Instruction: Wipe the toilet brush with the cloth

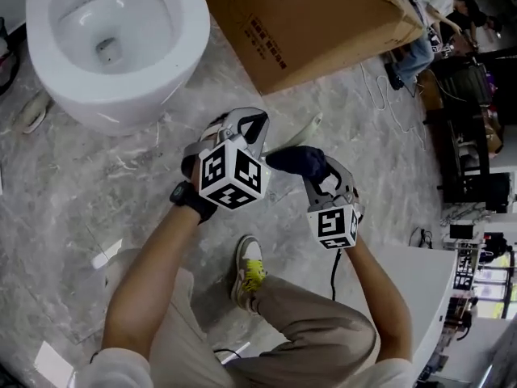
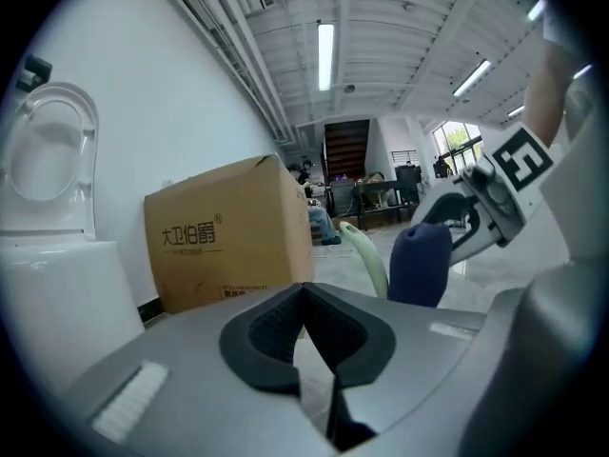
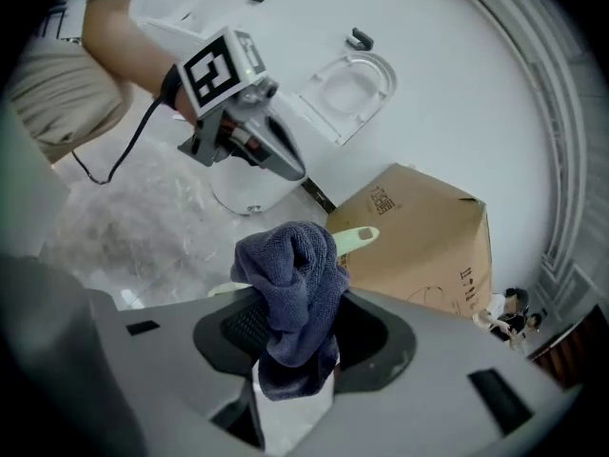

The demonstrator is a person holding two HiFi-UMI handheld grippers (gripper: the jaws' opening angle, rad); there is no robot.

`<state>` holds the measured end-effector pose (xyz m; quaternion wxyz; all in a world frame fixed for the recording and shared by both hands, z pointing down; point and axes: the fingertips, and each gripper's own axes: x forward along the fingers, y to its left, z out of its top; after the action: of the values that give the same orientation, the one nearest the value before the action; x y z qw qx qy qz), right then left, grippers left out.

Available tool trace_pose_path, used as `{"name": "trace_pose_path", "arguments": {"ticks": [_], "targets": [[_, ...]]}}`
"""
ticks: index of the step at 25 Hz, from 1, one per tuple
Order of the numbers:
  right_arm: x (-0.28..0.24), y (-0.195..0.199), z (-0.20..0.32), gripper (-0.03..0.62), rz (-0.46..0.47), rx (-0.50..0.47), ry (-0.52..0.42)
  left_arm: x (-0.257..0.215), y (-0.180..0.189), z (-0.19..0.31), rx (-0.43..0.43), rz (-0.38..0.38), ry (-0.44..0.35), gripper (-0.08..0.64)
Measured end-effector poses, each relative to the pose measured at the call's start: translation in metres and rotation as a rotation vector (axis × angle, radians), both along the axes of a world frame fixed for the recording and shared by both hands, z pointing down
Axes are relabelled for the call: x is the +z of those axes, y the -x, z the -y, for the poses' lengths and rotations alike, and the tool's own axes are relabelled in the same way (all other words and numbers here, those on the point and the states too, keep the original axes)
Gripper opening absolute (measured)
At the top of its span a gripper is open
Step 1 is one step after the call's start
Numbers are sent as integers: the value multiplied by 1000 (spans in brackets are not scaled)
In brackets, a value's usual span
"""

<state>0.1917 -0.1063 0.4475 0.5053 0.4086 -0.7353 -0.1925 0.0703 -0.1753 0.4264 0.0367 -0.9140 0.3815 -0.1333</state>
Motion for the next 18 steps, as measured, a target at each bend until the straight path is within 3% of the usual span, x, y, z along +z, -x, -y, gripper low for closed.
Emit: {"name": "trace_pose_path", "arguments": {"ticks": [7,12,18], "targets": [[20,-5,26,176,-3,17,50,28,-2,-9,87,183,-81,0],[63,5,15,176,-96,-38,135,28,-3,-15,109,174,-66,0],[112,18,9,176,-134,-76,202,31,4,-21,120,218,-78,0]]}}
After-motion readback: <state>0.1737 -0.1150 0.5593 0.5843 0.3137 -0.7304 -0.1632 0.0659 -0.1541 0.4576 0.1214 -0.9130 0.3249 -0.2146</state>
